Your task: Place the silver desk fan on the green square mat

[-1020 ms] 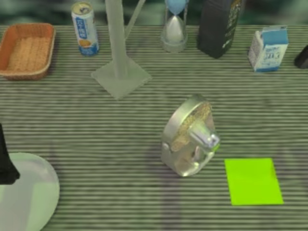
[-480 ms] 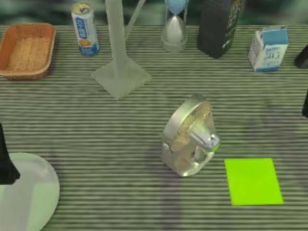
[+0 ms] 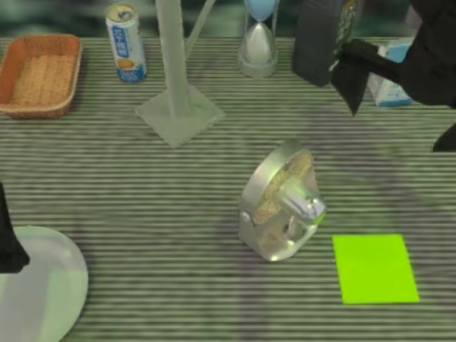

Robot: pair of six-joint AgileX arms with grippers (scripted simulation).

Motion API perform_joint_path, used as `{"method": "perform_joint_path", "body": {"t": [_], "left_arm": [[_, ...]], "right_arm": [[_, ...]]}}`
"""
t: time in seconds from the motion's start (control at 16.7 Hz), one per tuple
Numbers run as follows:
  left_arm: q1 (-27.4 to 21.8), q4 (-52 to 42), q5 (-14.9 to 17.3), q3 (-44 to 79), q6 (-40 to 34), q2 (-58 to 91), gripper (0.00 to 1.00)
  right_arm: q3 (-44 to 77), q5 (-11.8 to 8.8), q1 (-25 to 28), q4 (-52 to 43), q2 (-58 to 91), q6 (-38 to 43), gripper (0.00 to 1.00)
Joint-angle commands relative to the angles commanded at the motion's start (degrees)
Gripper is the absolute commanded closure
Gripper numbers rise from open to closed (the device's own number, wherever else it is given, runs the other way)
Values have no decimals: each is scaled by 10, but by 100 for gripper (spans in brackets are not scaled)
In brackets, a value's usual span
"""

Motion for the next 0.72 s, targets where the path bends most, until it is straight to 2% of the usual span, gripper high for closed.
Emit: {"method": "perform_joint_path", "body": {"t": [0.42,0.72], "left_arm": [[0,0,0,0,0,0,0],[0,0,0,0,0,0,0]], "right_arm": [[309,-25,81,-150,255,202,0],[393,-40,109,-190,330,270,0]]}}
